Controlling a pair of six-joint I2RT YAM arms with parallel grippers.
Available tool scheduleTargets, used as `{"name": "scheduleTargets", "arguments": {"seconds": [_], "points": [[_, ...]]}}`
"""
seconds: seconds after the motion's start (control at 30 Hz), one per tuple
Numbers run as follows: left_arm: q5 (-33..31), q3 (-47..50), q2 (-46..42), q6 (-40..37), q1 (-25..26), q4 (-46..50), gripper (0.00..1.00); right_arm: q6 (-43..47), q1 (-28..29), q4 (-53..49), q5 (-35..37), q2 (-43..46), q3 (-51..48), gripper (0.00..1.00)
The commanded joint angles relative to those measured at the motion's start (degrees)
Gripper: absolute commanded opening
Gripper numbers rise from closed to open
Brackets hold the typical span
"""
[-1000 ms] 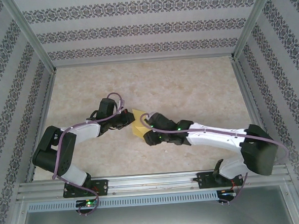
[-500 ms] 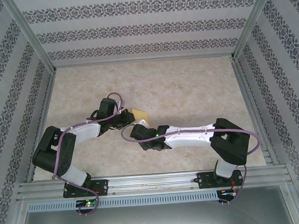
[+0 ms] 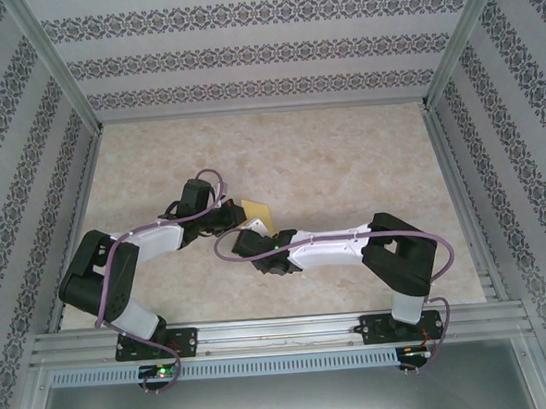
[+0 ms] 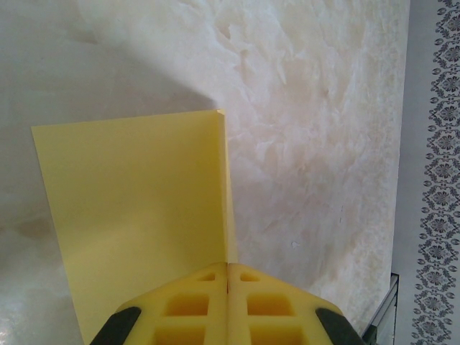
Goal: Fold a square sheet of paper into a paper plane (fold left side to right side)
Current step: Fourth fold the wing at the center of the table.
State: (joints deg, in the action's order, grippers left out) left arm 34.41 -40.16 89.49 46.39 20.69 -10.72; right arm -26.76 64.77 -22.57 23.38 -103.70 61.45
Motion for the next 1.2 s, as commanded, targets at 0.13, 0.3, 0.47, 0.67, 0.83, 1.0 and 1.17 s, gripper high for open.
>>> {"name": "scheduleTargets", "arguments": {"seconds": [0.13,0.3,0.47,0.67,0.83,1.0,1.17], "points": [[-0.31,-1.42,-0.93,0.3,0.93,0.61,0.04,0.31,0.91,-0.6,2.89,-0.97,1.16,0.38],[-0.4,-1.49,-0.63,0.2,0.94,0.79,0.04,0.37,0.9,-0.63,3.1,-1.37,1.15,0.31],[-0.49,-1.26,-0.64,0.12,0.97,0.7,0.04,0.22,0.88,-0.6,3.23,-1.84,1.2,0.21],[-1.16,-1.23,-0.89,-0.54,0.91,1.49,0.08,0.24,0.93,-0.72,3.31,-1.94,1.21,0.04],[-2.24,-0.7,-3.84,-2.65,-0.65,4.94,0.24,0.47,0.81,-0.81,2.75,-2.02,1.03,0.0],[-1.44,2.05,-10.23,-4.12,-5.86,8.28,0.31,0.62,0.45,-0.62,1.7,-1.49,0.71,0.0],[-0.74,3.67,-17.02,-7.37,-11.33,14.73,0.36,1.15,-0.35,-0.07,-0.48,-0.56,0.19,0.0]]}}
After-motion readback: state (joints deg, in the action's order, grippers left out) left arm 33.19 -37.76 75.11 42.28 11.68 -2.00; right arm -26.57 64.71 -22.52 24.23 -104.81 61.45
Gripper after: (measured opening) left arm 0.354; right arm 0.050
